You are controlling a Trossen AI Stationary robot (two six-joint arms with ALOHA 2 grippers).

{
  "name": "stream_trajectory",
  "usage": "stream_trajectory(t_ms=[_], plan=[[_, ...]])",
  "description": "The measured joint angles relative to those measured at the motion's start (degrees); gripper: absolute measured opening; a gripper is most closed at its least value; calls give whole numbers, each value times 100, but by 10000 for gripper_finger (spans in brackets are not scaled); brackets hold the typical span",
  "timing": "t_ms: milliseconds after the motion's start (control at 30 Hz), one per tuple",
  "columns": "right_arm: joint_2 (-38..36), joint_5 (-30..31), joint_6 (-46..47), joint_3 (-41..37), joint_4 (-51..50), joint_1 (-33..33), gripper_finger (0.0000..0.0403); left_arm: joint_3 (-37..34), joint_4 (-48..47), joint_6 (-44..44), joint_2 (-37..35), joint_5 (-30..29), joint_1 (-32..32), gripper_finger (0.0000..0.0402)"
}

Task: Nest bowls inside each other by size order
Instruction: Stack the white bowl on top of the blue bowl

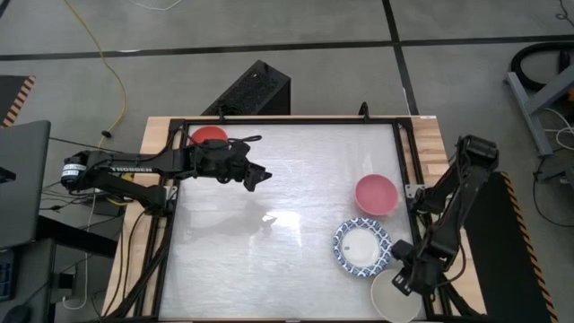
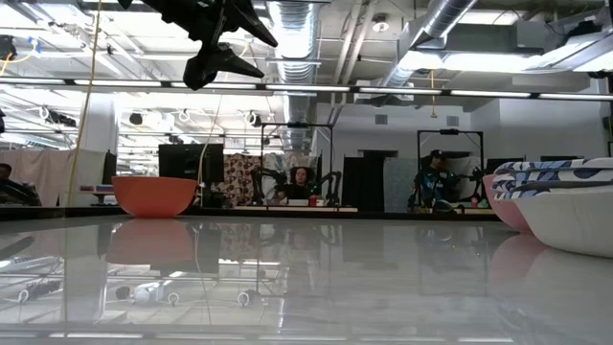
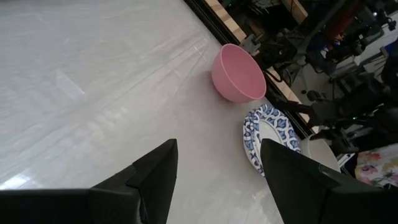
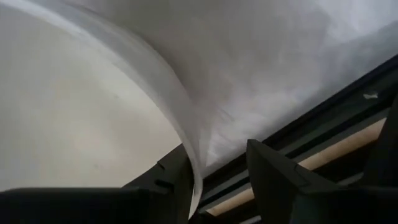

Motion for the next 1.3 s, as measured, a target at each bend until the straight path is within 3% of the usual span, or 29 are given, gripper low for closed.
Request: stream_trajectory(t_ms=[133,400,467,833,1167,1300], plan=[[89,-339,-41,-1,63,-107,146,0,0,0,0,-1,-1,219],[107,-508,-53,-1,195,-151,27,0,-2,0,0,-10,-1,219],[103,-510,-68,5,316,-151,13,0,0,0,0,-8,-1,219],[-46,-488,-2,37,585,-151,12,0,-3,0,0,-4,-1,219],[-436,-76,3,601,80,-200,11,0,-7,5,0,-1,-1,219],[-576,-9,11,921,-632,-453,11,0,-7,236,0,0,-1,219]])
